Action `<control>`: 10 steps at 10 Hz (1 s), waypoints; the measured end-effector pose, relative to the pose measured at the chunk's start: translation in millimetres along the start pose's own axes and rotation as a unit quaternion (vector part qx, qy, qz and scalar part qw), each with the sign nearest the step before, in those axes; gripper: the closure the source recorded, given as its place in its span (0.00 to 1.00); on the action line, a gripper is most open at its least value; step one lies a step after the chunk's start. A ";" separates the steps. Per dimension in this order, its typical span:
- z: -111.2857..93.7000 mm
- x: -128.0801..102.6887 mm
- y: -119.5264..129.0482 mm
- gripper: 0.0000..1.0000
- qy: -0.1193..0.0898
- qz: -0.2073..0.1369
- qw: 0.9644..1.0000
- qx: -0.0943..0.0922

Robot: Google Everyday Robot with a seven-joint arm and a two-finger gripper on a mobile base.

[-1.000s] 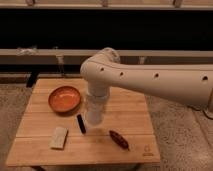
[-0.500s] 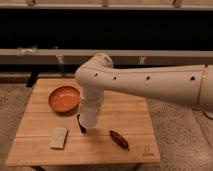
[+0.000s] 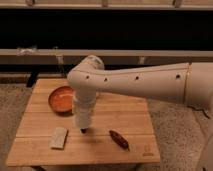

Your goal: Place the ceramic cup over the eraser

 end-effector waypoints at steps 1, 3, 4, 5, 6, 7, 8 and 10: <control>1.1 -0.6 -1.7 0.99 0.000 -0.002 1.000 0.000; 15.5 -2.9 -8.2 0.82 0.017 -0.018 0.999 -0.021; 26.7 -1.4 -9.8 0.74 0.025 -0.023 0.999 -0.031; 45.5 0.3 -12.1 0.62 0.036 -0.027 0.998 -0.046; 58.1 2.4 -11.6 0.53 0.043 -0.029 0.997 -0.057; 66.1 3.8 -14.2 0.44 0.049 -0.032 0.996 -0.064; 74.8 5.9 -14.6 0.35 0.056 -0.034 0.995 -0.074; 89.7 7.5 -14.6 0.21 0.064 -0.037 0.993 -0.093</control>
